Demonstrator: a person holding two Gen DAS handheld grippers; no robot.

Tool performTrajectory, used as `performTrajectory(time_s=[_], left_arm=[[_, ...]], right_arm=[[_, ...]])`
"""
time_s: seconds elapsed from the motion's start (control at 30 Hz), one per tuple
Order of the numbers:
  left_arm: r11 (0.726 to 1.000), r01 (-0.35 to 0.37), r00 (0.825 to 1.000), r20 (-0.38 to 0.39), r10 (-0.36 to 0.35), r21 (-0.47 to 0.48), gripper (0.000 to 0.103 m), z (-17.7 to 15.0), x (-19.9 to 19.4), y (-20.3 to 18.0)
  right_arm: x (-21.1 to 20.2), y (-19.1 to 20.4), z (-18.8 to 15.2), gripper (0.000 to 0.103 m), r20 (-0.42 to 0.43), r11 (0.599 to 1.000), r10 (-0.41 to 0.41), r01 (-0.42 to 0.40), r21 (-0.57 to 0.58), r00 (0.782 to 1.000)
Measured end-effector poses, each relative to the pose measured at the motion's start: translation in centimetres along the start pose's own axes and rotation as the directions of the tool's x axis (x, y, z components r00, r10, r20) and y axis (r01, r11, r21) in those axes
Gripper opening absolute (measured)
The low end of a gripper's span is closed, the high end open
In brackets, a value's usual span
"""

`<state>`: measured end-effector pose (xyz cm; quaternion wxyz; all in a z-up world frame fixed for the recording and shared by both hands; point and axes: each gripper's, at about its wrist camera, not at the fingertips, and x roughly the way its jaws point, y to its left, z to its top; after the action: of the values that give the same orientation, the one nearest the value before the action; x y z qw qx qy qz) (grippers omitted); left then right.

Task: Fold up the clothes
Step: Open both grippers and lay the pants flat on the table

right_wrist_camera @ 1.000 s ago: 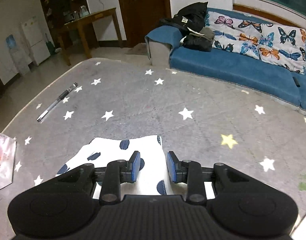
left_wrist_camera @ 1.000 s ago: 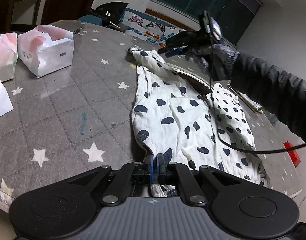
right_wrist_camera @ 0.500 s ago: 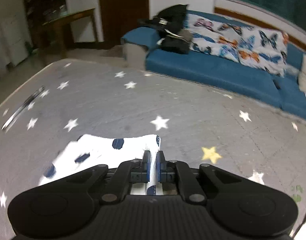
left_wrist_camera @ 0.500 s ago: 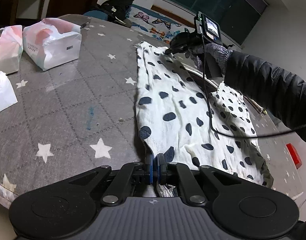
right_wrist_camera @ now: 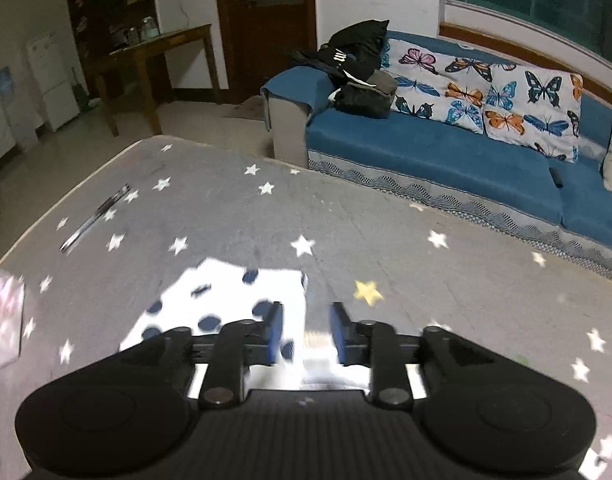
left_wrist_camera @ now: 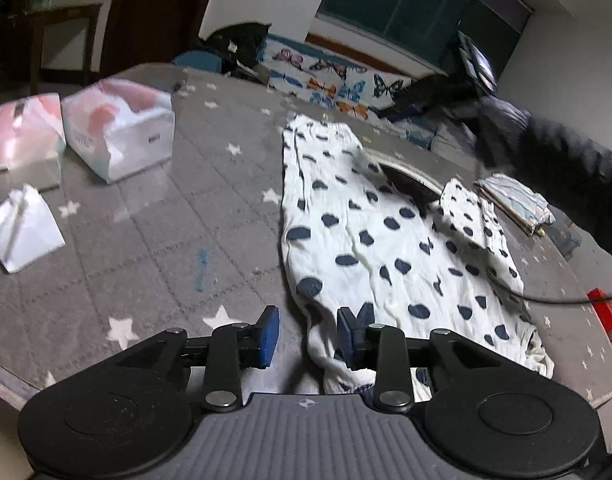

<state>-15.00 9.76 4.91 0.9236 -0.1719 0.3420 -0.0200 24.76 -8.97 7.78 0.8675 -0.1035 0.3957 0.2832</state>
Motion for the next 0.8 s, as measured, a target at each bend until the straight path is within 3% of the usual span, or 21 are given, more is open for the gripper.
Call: performTrajectory(time_s=[0.3, 0.5, 0.8], left_arm=[[0.997, 0.047, 0.996, 0.069, -0.051, 0.061, 0.033, 3.0, 2.0, -2.9], [0.989, 0.087, 0.996, 0.025, -0.091, 0.117, 0.032, 5.7, 6.3, -5.2], [0.989, 0.061, 0.997, -0.051, -0.055, 0.133, 0.031, 7.2, 12.0, -6.2]], right_arm=[[-4.5, -1.5, -7.8, 0.035, -0.105, 0.997, -0.022, 0.014, -0.081, 0.994], [-7.1, -2.2, -13.9, 0.035, -0.157, 0.995, -0.003, -0.013, -0.096, 0.988], [-9.8, -4.4, -19.0, 0.040, -0.140, 0.998, 0.009, -0.017, -0.058, 0.990]])
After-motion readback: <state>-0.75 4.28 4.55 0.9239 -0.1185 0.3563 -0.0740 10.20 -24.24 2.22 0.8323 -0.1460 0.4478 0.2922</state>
